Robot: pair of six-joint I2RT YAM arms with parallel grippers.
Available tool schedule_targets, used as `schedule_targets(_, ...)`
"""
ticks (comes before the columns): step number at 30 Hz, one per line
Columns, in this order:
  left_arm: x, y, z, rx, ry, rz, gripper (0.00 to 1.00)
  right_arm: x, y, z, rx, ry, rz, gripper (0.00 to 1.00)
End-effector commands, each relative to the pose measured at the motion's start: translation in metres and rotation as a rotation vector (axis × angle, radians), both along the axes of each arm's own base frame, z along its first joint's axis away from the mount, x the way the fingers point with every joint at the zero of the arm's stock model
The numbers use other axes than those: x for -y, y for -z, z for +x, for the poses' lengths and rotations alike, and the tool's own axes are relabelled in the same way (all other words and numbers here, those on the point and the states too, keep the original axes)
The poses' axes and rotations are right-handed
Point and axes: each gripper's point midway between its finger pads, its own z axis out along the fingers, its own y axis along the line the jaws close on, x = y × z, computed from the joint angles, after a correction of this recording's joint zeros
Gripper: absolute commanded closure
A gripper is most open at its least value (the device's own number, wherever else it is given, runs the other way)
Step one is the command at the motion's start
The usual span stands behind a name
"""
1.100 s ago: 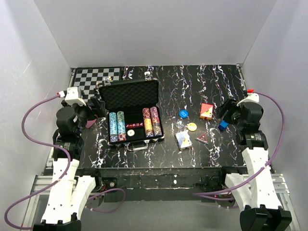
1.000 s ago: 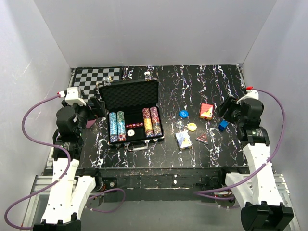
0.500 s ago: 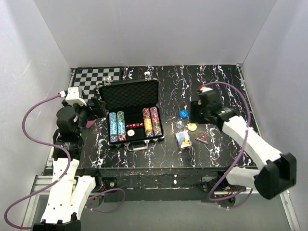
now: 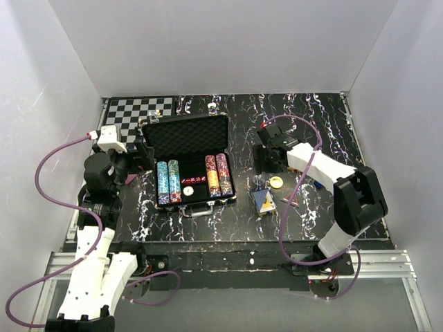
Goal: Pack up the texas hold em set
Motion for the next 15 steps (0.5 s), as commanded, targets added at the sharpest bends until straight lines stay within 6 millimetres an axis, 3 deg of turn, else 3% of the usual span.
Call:
schedule_targets(1,0.000,0.002,0.001,-0.006,-0.002,0.006,0.02,-0.014,-0.015,0.025,0.051,-0.023,0.043,0.30)
schedule_targets(15,0.000,0.004,0.001,-0.012,-0.002,0.005,0.02,-0.024,0.033,0.025,-0.019,-0.032,-0.045,0.31)
